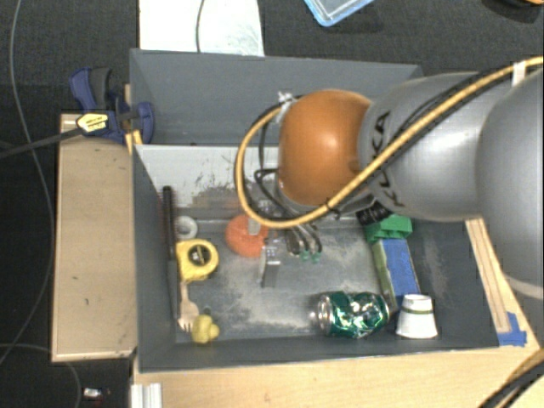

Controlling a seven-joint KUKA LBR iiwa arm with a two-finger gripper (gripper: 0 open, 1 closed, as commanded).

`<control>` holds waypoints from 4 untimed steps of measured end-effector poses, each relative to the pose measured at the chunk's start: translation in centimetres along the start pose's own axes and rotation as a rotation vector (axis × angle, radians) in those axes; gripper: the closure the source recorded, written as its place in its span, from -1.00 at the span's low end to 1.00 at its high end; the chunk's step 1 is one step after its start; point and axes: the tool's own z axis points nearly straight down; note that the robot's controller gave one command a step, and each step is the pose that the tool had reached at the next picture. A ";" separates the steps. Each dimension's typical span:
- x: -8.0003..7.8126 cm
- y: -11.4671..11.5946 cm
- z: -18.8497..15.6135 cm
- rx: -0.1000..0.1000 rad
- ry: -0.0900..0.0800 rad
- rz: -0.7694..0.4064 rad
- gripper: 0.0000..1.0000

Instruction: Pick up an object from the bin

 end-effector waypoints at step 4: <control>-4.3 -3.5 8.9 -0.006 -0.020 -0.028 1.00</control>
Offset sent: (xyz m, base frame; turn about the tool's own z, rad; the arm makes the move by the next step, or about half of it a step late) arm 0.0443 -0.0146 -0.0919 -0.0147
